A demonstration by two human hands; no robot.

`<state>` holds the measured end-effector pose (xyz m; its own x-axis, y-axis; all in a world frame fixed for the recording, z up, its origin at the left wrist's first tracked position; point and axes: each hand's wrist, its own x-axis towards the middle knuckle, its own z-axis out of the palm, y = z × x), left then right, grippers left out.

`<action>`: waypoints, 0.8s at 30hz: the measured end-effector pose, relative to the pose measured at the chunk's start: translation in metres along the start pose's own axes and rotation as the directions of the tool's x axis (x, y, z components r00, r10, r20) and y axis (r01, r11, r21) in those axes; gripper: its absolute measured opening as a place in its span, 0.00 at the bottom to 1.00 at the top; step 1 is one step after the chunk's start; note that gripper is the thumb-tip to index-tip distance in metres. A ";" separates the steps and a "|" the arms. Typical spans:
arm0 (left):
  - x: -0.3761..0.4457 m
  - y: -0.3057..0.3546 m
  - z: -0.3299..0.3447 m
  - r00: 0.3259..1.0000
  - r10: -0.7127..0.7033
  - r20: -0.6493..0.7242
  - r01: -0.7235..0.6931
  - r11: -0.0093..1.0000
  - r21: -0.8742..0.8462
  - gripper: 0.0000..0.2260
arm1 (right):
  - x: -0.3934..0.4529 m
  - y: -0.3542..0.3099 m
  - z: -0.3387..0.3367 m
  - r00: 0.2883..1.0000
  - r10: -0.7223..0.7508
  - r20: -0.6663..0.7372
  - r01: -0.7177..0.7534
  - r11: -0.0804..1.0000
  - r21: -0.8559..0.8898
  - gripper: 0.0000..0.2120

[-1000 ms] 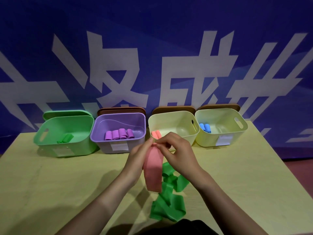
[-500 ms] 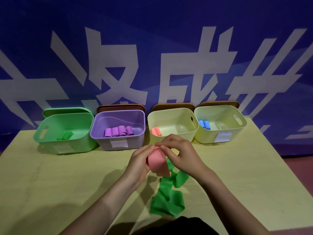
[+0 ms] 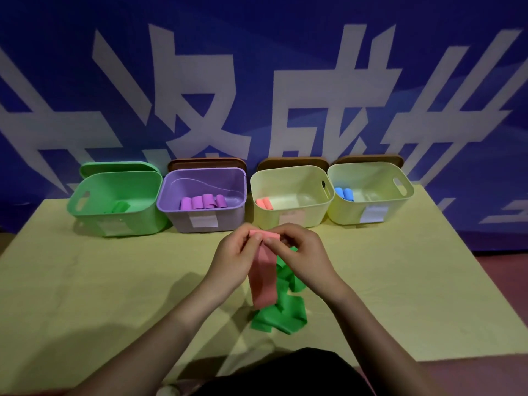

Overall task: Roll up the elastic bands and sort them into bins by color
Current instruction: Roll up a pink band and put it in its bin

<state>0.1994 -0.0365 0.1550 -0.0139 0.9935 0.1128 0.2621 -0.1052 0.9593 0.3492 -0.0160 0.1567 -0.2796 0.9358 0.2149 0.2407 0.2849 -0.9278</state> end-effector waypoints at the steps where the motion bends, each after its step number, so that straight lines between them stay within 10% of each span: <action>1: 0.000 0.000 0.002 1.000 0.021 0.004 -0.022 0.999 0.032 0.08 | -0.002 0.001 -0.001 1.000 0.003 -0.025 -0.002 1.000 0.004 0.04; 5: 0.002 0.003 0.009 0.999 0.042 -0.008 -0.042 0.997 0.060 0.12 | -0.008 0.001 -0.006 0.993 0.031 -0.116 -0.021 0.997 0.080 0.07; 11: 0.001 0.016 0.015 0.951 -0.301 0.077 0.308 0.882 -0.358 0.15 | -0.004 -0.005 -0.010 0.981 -0.009 -0.194 0.041 0.986 0.164 0.08; 24: 0.005 0.012 0.002 0.941 -0.336 0.049 0.323 0.840 -0.436 0.10 | 0.003 -0.020 0.000 0.997 0.045 -0.059 -0.024 0.948 0.319 0.06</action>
<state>0.2048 -0.0324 0.1666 -0.0537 0.9720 -0.2289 -0.2053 0.2136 0.9551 0.3438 -0.0190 0.1760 -0.2131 0.9583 0.1903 -0.0614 0.1812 -0.9815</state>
